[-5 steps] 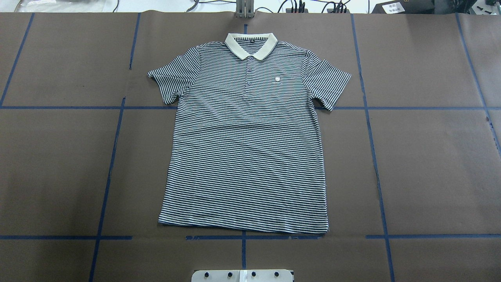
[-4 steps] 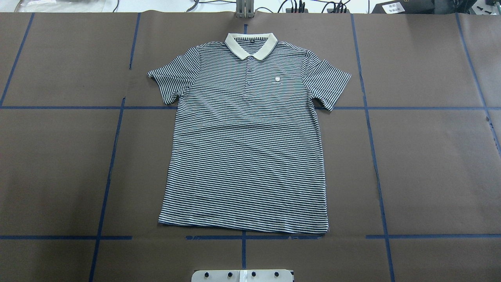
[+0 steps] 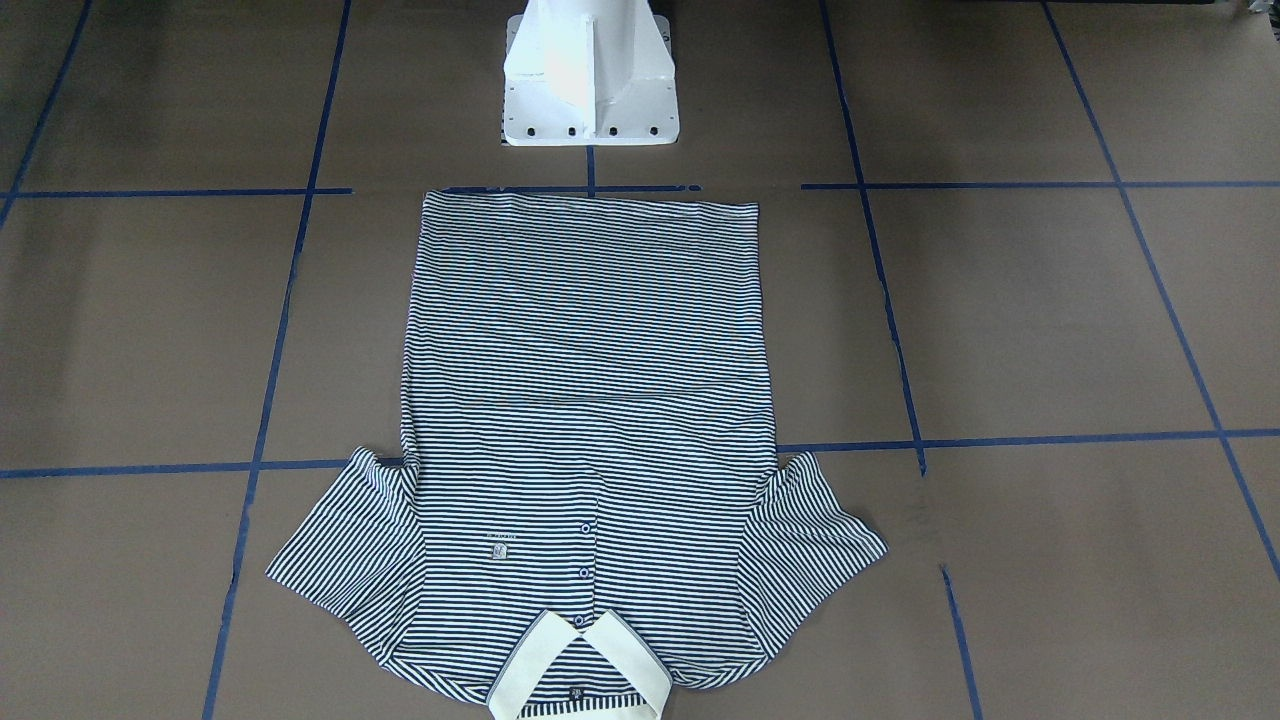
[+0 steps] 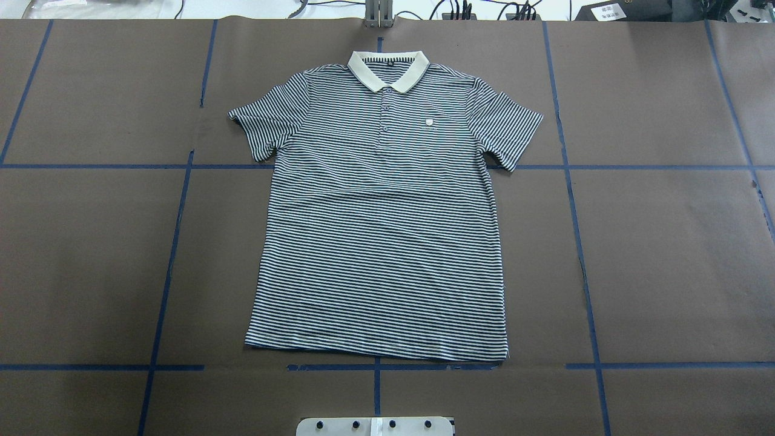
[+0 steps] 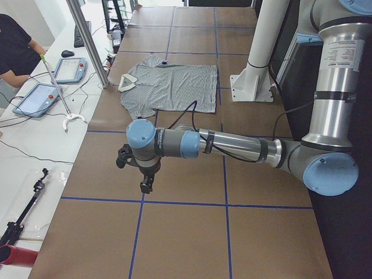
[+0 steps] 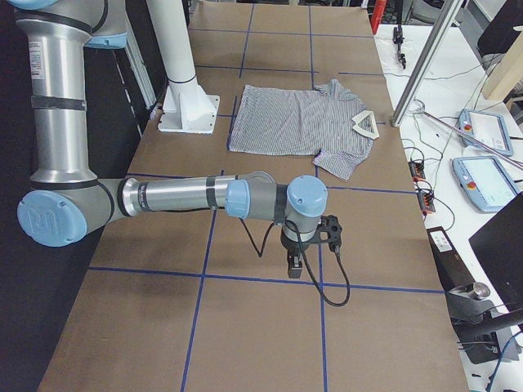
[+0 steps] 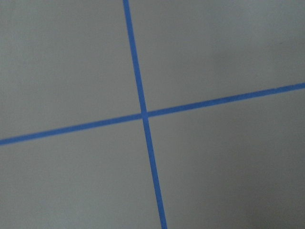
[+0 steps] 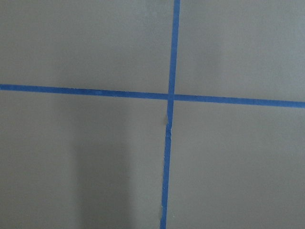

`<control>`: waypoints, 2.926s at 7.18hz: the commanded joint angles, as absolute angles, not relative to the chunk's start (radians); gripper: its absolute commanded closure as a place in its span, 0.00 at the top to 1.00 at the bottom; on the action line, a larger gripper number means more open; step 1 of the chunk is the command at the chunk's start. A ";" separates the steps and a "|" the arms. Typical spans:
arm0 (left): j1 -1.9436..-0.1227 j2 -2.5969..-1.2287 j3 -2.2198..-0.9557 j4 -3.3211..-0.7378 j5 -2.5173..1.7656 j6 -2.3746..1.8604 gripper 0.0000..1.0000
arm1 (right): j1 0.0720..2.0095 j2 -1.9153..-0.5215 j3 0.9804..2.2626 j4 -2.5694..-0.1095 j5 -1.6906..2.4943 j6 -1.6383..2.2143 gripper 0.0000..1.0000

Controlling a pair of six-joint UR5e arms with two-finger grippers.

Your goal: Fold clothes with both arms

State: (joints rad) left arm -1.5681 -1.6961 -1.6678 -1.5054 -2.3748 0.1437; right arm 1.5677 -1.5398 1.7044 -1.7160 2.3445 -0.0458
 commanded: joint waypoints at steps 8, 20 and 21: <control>-1.309 -1.939 -1.433 -2.015 -2.324 -0.193 1.00 | 1.117 -0.998 1.264 -1.144 2.217 0.691 1.00; -1.278 -1.983 -1.447 -2.056 -2.289 -0.380 1.00 | 0.939 -0.853 0.977 -1.035 2.045 0.805 0.42; -1.278 -1.986 -1.448 -2.056 -2.289 -0.383 1.00 | 0.933 -0.851 0.973 -1.035 2.045 0.801 0.27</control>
